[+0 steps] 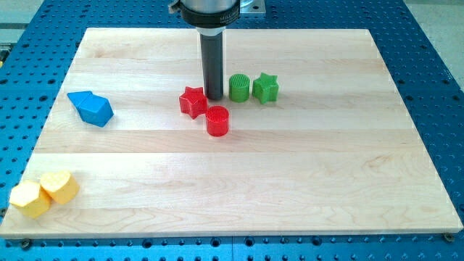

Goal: Move the green star to the center right of the board

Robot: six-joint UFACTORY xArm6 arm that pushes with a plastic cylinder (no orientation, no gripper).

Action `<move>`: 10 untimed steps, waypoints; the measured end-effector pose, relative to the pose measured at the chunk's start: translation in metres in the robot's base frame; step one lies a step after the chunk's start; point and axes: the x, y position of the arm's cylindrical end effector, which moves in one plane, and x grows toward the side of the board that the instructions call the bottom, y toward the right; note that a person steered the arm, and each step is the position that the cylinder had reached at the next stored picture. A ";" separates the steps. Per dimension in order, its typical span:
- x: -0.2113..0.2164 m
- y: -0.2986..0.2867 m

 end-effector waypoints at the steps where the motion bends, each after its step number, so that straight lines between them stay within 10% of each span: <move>1: 0.000 0.035; 4: -0.001 0.174; 8: -0.062 0.195; 10: -0.020 0.230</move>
